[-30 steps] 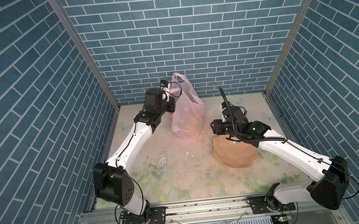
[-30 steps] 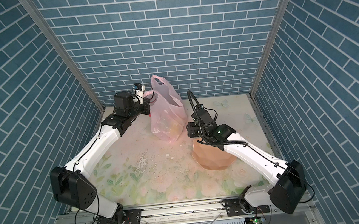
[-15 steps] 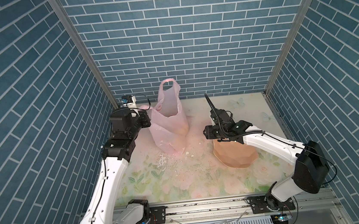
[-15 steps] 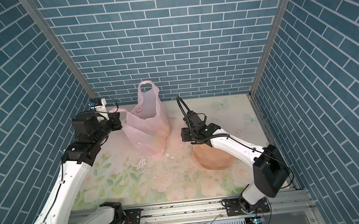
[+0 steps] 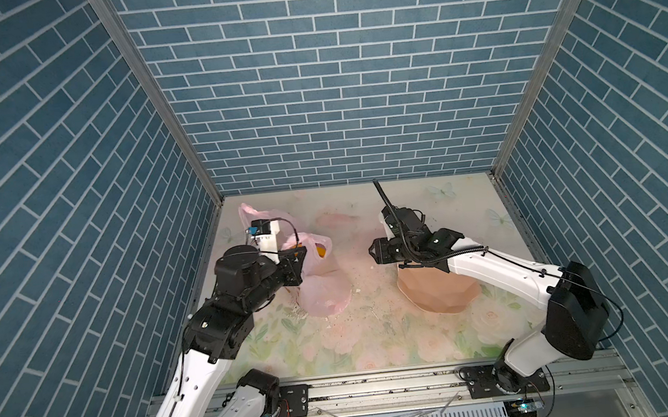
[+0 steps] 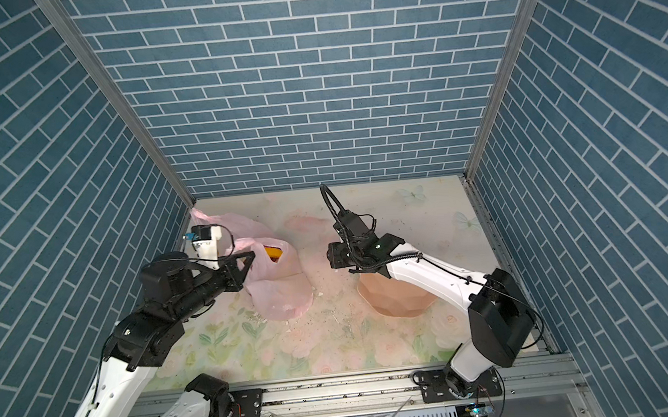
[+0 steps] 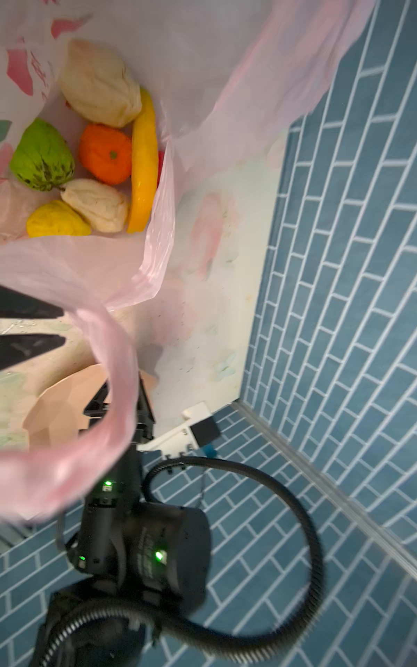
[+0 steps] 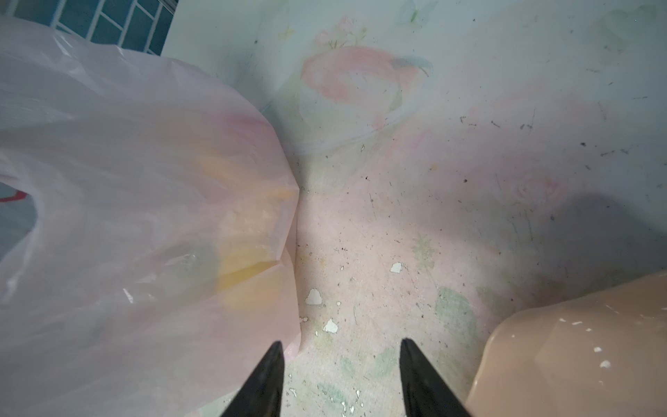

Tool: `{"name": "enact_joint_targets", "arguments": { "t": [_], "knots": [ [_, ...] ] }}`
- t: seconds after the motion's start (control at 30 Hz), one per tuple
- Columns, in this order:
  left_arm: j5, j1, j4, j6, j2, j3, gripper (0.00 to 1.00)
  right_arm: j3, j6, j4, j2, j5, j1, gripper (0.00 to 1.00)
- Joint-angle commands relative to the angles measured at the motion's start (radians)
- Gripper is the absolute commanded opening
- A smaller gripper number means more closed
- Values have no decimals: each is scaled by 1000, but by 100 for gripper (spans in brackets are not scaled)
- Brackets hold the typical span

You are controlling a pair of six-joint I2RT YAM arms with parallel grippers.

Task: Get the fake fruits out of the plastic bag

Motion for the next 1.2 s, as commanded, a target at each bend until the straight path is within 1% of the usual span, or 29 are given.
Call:
{"name": "enact_joint_targets", "arguments": {
  "t": [0.0, 0.03, 0.1, 0.2, 0.27, 0.37, 0.47, 0.53, 0.63, 0.67, 0.73, 0.87, 1.03, 1.17],
  "knots": [
    [-24, -78, 12, 11, 84, 78, 21, -37, 27, -6, -86, 46, 3, 52],
    [-24, -84, 10, 16, 108, 96, 25, -45, 27, -12, -97, 52, 4, 52],
    [-23, -84, 12, 26, 141, 118, 29, -55, 30, -21, -117, 52, 4, 52],
    [-14, -84, 23, 39, 184, 149, 29, -79, 44, -23, -148, 57, 23, 53],
    [-7, -85, 40, 44, 212, 165, 26, -91, 48, -17, -163, 86, 62, 53],
    [-15, -84, 57, 53, 256, 201, 20, -112, 51, 24, -181, 190, 156, 54],
    [-55, -85, 65, 54, 300, 235, 16, -166, 50, 163, -189, 314, 277, 55],
    [-73, -85, 74, 54, 325, 250, 15, -194, 27, 276, -171, 384, 353, 57],
    [-76, -85, 91, 49, 353, 258, 14, -181, -32, 356, -126, 476, 433, 60],
    [-76, -85, 94, 50, 358, 260, 14, -178, -52, 379, -118, 491, 449, 61],
    [-83, -84, 98, 51, 370, 260, 14, -179, -94, 433, -110, 501, 471, 64],
    [-94, -84, 103, 53, 380, 263, 13, -182, -153, 496, -103, 473, 478, 70],
    [-98, -84, 109, 44, 371, 262, 12, -133, -236, 506, -62, 473, 478, 76],
    [-99, -83, 111, 39, 358, 262, 12, -81, -282, 506, -18, 483, 477, 78]
  ]
}}
